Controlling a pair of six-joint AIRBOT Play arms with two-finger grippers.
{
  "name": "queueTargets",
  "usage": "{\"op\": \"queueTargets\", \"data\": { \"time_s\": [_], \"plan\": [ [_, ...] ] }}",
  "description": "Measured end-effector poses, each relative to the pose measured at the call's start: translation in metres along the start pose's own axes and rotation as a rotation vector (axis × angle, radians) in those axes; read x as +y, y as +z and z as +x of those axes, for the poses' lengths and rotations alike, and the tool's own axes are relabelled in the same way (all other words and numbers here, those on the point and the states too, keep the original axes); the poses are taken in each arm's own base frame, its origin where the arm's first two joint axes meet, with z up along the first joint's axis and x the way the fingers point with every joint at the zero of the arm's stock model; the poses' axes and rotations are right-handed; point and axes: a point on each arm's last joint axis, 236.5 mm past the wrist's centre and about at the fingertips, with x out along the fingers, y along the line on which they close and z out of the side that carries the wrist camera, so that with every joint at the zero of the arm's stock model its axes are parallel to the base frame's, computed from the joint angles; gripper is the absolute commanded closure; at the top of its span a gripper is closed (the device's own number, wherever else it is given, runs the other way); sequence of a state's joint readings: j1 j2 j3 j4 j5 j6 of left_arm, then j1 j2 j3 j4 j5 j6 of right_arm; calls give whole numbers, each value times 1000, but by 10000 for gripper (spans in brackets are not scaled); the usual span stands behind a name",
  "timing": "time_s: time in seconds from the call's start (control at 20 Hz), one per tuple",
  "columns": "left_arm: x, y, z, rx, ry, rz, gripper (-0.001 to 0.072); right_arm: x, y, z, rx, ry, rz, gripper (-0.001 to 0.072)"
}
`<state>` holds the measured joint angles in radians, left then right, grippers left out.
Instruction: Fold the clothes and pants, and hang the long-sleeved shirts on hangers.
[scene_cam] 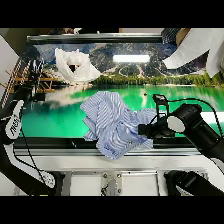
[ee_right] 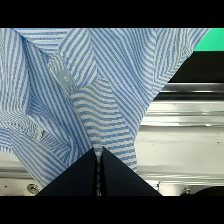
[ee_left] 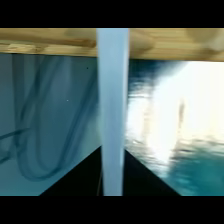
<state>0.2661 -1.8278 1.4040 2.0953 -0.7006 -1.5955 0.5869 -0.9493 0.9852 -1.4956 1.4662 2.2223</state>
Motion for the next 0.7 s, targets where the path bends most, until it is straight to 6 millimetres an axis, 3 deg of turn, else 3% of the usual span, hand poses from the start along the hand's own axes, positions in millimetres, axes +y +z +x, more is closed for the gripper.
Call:
{"op": "queueTargets", "data": {
  "time_s": [0.2,0.35,0.7],
  "plan": [
    [10,10,-21,-27,18,-9,686,0,0,0,0,0,0,701],
    [19,25,-50,-71,35,-16,687,0,0,0,0,1,0,701],
    [18,63,-161,-207,53,-14,686,6,0,-6,-7,26,0,701]
  ]
}}
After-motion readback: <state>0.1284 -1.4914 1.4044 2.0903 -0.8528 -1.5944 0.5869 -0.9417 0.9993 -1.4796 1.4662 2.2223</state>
